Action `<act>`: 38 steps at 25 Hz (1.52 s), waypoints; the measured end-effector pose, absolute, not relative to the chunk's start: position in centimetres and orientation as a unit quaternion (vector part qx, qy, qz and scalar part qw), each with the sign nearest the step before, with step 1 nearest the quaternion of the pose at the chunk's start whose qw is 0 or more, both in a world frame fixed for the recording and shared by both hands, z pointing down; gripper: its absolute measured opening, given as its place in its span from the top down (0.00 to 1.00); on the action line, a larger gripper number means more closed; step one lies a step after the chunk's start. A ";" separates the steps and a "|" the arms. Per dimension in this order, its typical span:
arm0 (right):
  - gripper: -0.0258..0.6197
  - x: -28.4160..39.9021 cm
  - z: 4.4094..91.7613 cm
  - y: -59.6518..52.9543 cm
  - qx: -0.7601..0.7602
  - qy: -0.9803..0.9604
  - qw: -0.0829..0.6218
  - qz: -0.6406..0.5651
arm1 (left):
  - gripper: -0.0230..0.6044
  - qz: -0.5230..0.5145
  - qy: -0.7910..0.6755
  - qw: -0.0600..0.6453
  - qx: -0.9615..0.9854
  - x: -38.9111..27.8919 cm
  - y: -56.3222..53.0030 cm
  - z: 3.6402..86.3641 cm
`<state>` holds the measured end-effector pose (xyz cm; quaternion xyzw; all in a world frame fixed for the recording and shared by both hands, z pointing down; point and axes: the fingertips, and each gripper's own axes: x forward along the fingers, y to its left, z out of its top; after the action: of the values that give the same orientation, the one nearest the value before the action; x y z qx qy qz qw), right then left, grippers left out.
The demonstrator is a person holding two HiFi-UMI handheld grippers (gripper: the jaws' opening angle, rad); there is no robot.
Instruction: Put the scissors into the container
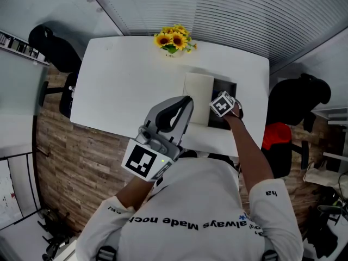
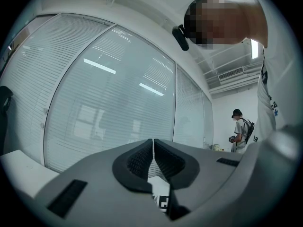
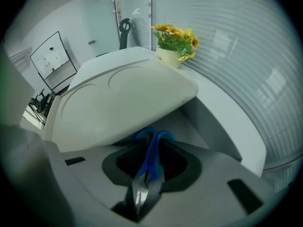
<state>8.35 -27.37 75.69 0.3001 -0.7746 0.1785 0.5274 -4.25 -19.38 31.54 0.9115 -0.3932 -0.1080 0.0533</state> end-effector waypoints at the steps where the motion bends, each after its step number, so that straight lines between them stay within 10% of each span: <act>1: 0.81 8.3 75.7 -27.4 0.300 -0.775 0.527 0.178 | 0.92 -0.108 -0.393 0.053 0.912 -4.3 -19.4 31.5; 38: 0.84 10.1 57.9 -26.6 0.408 -0.849 0.320 0.103 | 0.92 -0.113 -0.380 0.056 0.916 -3.1 -18.1 31.3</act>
<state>10.09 -26.61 57.88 0.4080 -0.8490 0.1031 0.3197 -3.11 -18.10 31.26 0.9162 -0.3804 -0.1126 0.0563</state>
